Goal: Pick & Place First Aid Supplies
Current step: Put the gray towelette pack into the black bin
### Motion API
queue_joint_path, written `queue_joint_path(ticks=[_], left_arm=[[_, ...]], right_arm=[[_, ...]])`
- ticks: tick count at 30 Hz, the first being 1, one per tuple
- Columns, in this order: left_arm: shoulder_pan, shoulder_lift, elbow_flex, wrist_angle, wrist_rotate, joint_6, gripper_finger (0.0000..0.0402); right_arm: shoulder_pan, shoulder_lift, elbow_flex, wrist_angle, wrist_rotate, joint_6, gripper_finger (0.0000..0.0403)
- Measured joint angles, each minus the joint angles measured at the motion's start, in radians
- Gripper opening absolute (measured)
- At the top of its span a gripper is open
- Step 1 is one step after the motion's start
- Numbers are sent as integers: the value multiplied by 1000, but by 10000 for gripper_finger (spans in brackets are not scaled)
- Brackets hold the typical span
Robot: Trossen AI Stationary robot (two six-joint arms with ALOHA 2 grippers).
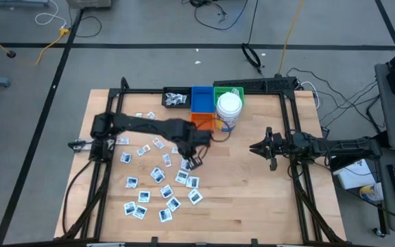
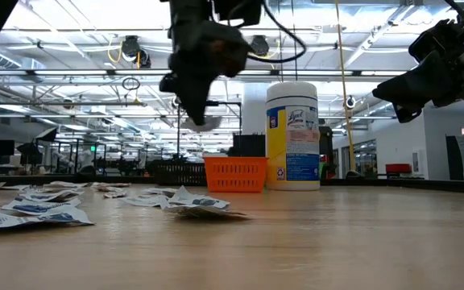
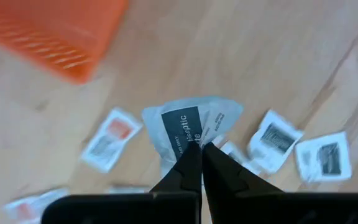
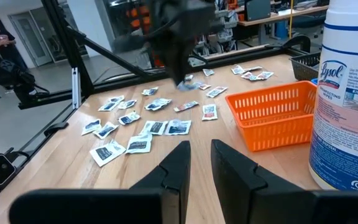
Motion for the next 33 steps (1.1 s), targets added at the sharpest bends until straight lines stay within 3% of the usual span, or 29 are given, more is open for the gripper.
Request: queue_joint_path(ticks=[11, 25, 33], left_arm=[[127, -97, -23, -170, 30, 144, 3], [406, -331, -399, -120, 23, 206, 2], [535, -357, -436, -117, 25, 291, 2]], right_arm=[[0, 0, 0, 0, 0, 0, 59], [0, 0, 0, 0, 0, 0, 59], [0, 0, -1, 0, 0, 0, 59]])
